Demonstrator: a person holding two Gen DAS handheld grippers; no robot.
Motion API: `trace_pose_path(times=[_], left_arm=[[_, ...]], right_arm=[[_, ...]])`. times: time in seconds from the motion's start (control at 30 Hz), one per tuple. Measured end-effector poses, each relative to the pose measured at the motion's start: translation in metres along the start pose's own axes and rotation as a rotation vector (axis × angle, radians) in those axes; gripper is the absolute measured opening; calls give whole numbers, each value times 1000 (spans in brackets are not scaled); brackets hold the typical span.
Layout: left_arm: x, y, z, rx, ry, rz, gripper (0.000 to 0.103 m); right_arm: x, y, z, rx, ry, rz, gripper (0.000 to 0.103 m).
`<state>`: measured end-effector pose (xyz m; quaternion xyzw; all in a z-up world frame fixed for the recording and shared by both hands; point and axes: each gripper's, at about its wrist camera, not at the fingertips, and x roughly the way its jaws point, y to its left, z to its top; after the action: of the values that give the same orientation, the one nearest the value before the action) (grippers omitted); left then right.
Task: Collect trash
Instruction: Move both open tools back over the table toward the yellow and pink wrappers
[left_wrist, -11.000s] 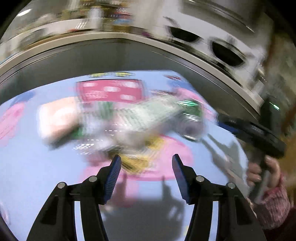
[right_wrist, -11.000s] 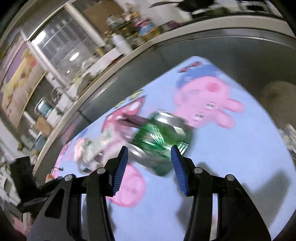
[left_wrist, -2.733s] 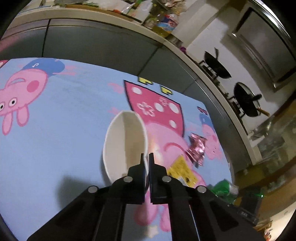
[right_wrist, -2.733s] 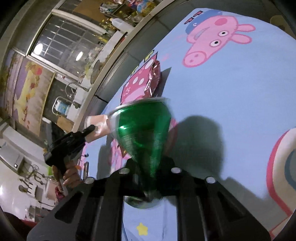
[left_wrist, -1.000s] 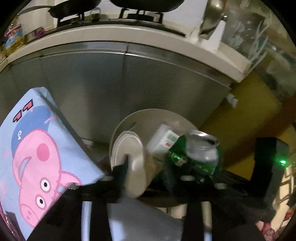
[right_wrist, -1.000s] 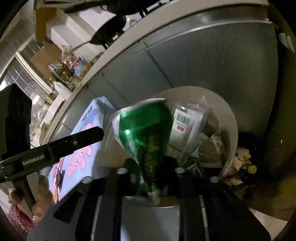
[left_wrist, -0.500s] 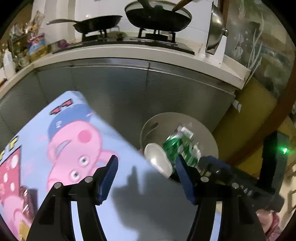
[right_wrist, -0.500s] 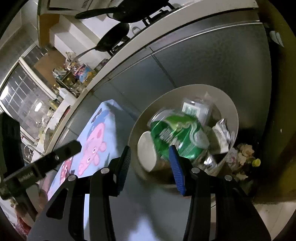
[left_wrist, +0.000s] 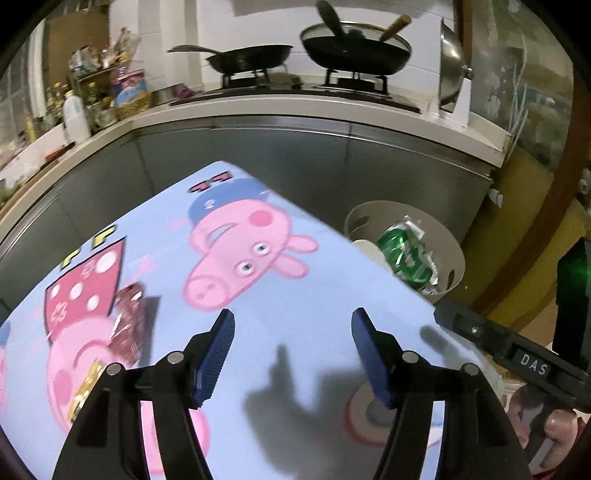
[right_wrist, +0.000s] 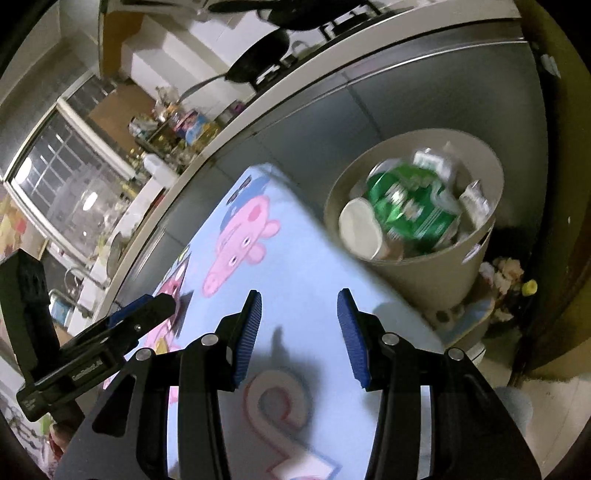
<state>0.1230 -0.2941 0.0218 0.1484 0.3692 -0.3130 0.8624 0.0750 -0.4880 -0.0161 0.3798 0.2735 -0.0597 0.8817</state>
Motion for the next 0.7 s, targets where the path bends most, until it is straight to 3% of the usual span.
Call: trace_pose_path(times=[0.7], left_arm=[[-56, 104, -72, -200, -37, 164, 66]], right_arm=[[38, 114, -77, -185, 207, 44, 46]])
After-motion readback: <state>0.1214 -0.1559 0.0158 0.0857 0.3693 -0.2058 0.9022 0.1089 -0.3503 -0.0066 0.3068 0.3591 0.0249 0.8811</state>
